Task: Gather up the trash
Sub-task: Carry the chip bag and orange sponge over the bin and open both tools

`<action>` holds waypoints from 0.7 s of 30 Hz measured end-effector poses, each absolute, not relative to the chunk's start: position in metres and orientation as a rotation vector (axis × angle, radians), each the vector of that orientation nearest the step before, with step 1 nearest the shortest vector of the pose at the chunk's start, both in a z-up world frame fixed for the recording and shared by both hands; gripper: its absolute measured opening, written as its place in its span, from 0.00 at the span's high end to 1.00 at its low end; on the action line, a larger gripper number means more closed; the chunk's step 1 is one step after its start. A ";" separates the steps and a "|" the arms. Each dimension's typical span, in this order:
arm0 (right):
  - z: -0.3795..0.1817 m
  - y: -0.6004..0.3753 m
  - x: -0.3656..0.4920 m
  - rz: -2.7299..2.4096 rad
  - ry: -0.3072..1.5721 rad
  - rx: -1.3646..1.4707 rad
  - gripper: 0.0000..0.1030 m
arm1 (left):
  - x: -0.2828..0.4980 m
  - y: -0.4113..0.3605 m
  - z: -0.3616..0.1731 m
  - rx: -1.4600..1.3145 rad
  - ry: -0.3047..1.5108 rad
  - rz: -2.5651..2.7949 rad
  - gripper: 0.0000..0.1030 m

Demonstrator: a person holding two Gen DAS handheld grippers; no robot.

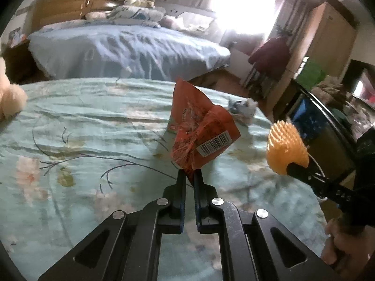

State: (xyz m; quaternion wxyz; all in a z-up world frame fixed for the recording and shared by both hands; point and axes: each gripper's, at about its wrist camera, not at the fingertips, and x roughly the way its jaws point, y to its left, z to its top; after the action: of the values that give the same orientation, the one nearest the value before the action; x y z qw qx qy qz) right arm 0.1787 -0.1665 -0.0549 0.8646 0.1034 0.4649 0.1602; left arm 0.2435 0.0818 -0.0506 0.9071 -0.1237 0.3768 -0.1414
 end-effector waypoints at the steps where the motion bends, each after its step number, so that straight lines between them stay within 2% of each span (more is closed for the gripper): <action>1: -0.054 -0.171 0.175 0.327 0.974 0.222 0.87 | 0.238 0.082 -0.048 -0.254 0.770 -0.303 0.96; 6: -0.050 -0.192 0.156 0.285 0.970 0.223 0.87 | 0.224 0.070 -0.047 -0.238 0.773 -0.341 0.96; 21: -0.041 -0.267 0.134 0.253 0.934 0.229 0.87 | 0.224 -0.034 -0.046 -0.191 0.829 -0.438 0.97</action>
State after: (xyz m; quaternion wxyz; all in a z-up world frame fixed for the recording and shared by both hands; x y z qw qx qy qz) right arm 0.1339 -0.2669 -0.0406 0.8789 0.1100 0.4480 0.1214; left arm 0.2238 -0.0338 -0.0459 0.8876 -0.0918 0.3990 -0.2110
